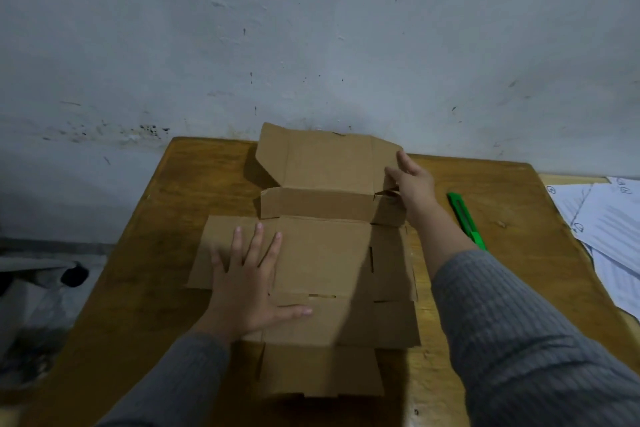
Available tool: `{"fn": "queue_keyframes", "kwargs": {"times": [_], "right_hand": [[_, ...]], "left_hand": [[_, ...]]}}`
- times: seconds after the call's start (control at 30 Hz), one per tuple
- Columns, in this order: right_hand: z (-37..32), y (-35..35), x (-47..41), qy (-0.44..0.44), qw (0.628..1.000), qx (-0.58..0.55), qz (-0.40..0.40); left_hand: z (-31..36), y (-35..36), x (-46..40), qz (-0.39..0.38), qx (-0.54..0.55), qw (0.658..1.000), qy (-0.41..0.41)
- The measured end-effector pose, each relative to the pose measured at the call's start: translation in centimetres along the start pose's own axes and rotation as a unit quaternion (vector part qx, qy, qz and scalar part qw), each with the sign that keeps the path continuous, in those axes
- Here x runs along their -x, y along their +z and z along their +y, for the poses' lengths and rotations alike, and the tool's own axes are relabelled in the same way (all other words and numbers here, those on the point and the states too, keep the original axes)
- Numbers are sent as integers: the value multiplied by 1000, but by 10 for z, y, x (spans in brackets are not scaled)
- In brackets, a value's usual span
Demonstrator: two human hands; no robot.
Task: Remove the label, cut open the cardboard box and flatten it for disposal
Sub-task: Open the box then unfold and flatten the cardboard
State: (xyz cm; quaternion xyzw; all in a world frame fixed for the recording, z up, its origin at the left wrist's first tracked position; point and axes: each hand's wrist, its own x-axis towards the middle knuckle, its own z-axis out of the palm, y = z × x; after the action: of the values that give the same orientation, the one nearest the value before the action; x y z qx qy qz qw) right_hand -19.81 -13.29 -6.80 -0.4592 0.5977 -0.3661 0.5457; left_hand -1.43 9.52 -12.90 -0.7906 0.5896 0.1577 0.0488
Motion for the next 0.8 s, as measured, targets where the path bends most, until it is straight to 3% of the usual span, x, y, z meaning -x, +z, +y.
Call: {"fn": "queue_keyframes", "kwargs": {"times": [0.23,0.3,0.47,0.8], "right_hand": [[4,-21,36,-28,998,-28,-47],[5,-25,42,-43,998,-14,-49],[15,-32,53,-45,997,-4,-67],[24,-40,77,-45,994,82,-58]], "left_hand": [[6,-4,12,39,-35,999,-4],[9,-6,21,24,-54,998,-2],[-1,-5,50,-105,-66,992,33],[17,-3,34,-89,-36,995,-22]]}}
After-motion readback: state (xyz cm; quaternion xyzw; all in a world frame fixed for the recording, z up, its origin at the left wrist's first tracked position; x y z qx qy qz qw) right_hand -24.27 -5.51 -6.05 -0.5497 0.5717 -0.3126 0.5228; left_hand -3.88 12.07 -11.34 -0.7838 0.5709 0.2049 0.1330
